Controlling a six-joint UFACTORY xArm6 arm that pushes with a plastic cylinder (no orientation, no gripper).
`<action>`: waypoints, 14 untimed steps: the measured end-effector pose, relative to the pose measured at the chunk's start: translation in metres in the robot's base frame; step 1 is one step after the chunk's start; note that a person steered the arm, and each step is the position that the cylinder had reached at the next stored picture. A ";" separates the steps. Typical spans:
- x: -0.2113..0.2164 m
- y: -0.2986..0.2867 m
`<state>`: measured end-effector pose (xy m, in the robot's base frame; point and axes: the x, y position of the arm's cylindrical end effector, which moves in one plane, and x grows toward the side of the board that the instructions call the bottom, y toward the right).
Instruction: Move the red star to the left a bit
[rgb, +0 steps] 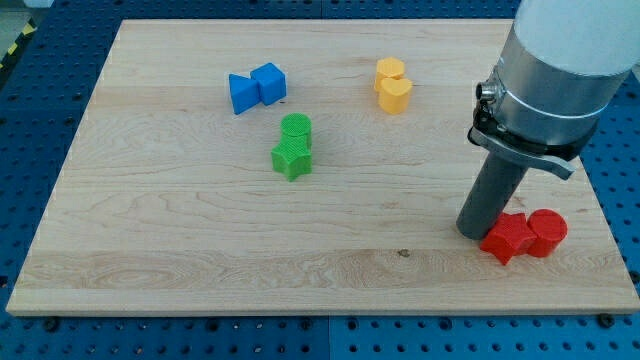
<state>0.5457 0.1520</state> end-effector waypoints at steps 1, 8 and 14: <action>0.000 0.000; 0.058 0.071; 0.005 0.037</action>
<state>0.5502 0.1892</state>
